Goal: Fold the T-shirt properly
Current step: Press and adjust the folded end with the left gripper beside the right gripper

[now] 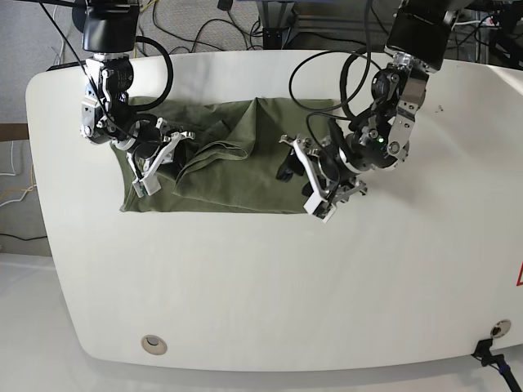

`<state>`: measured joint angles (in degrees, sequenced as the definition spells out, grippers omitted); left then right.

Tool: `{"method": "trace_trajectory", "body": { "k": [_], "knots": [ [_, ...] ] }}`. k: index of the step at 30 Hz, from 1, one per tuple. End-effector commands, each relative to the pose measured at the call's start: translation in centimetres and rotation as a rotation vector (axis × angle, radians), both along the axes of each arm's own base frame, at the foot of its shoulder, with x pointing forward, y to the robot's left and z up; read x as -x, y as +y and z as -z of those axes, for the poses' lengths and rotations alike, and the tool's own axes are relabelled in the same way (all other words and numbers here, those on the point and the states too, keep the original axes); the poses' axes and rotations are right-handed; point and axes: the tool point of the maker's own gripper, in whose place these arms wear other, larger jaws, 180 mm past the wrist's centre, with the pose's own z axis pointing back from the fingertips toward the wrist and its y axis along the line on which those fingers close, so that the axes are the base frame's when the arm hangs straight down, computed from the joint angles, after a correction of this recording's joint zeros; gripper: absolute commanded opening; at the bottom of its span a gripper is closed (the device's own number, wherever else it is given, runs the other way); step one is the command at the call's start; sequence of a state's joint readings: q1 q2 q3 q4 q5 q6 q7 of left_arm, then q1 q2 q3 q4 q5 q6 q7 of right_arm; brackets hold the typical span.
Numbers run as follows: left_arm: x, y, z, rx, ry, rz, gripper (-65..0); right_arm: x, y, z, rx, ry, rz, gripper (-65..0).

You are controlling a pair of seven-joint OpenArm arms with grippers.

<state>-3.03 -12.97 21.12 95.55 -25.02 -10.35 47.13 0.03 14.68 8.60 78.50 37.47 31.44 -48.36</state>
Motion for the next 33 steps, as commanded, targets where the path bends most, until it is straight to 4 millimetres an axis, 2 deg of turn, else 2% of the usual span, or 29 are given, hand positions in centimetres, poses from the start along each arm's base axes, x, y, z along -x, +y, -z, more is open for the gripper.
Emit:
{"method": "trace_trajectory", "body": {
  "k": [1, 4, 7, 13, 16, 23, 26, 30, 33],
  "knots": [
    [-0.5, 0.3, -0.2, 0.004, -0.021, -0.004, -32.1, -0.9, -0.2, -1.6, 0.04, -0.043, -0.015, -65.0],
    [0.3, 1.5, 2.3, -0.02, 0.039, -0.028, -32.1, -1.8, 0.7, -3.5, 0.046, -0.091, -0.043, -65.0],
    [1.2, 2.1, 3.1, -0.017, 0.044, -0.036, -32.1, -2.4, 0.8, -4.0, 0.039, -0.104, -0.034, -65.0],
    [0.7, 0.8, -0.3, 0.023, -0.05, -0.007, -32.1, -2.1, 1.2, -3.8, 0.031, -0.096, -0.034, -64.9],
    [0.1, 0.9, -1.8, 0.036, -0.093, -0.017, -32.1, -2.1, 1.1, -3.7, 0.033, -0.094, -0.034, -64.9],
    [-0.7, 1.1, -2.4, 0.039, -0.111, -0.027, -32.1, -1.5, 1.2, -3.2, 0.03, -0.08, -0.033, -64.9],
    [-0.7, -0.9, -3.3, 0.088, -0.126, 0.009, -31.7, -1.2, 1.2, -2.6, 0.027, -0.061, -0.033, -64.9],
    [1.2, -4.7, -3.9, 0.148, -0.114, 0.168, -31.5, -1.2, 1.2, -1.6, 0.005, -0.045, -0.009, -64.9],
    [2.1, -5.9, -3.8, 0.179, -0.067, 0.2, -31.5, -1.1, 1.0, -1.1, -0.005, -0.04, 0.006, -64.9]
  ]
}}
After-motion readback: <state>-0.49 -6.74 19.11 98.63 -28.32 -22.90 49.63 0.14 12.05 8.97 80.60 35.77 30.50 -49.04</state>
